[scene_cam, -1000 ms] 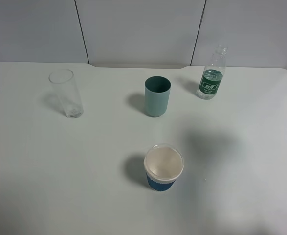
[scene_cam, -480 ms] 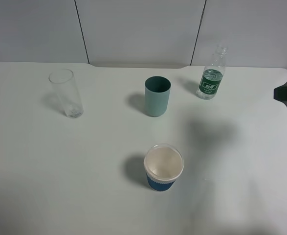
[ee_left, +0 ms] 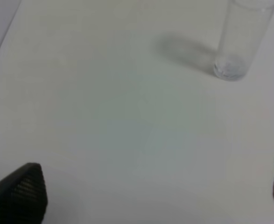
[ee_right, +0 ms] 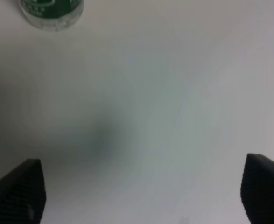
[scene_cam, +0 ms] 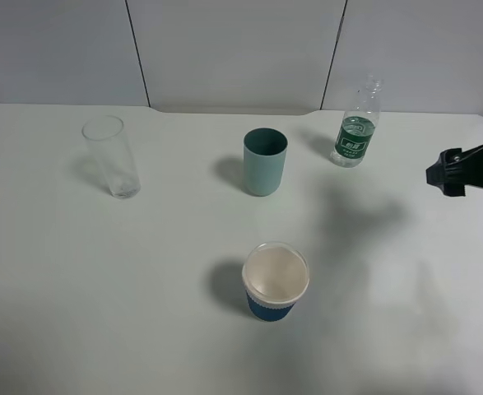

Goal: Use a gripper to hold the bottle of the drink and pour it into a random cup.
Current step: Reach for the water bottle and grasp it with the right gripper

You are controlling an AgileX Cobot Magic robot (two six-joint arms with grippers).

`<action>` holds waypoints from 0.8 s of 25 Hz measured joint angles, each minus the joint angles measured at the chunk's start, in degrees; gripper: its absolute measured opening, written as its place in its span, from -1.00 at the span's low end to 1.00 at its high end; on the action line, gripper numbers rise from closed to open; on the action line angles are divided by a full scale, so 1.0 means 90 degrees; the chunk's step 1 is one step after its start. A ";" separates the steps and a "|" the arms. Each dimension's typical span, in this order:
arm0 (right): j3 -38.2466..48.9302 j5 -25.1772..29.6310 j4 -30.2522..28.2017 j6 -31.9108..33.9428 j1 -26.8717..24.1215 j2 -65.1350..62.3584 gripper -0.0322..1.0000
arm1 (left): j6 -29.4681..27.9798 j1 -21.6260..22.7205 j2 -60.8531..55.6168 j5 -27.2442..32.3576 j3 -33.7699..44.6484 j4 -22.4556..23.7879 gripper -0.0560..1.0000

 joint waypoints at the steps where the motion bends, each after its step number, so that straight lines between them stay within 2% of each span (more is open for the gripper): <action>1: 0.0000 -0.0070 -0.0035 0.0000 0.0000 0.0146 0.66 | 0.0000 0.0000 0.0000 0.0000 0.0000 0.0000 0.96; 5: 0.0000 -0.0524 -0.0234 0.0000 0.0000 0.0648 0.66 | 0.0000 0.0000 0.0000 0.0000 0.0000 0.0000 0.96; 12: 0.0000 -0.1650 -0.0807 0.0056 0.0000 0.1420 0.66 | 0.0000 0.0000 0.0000 0.0000 0.0000 0.0000 0.96; 20: -0.0012 -0.3073 -0.1066 0.0293 0.0000 0.2562 0.66 | 0.0000 0.0000 0.0000 0.0000 0.0000 0.0015 0.96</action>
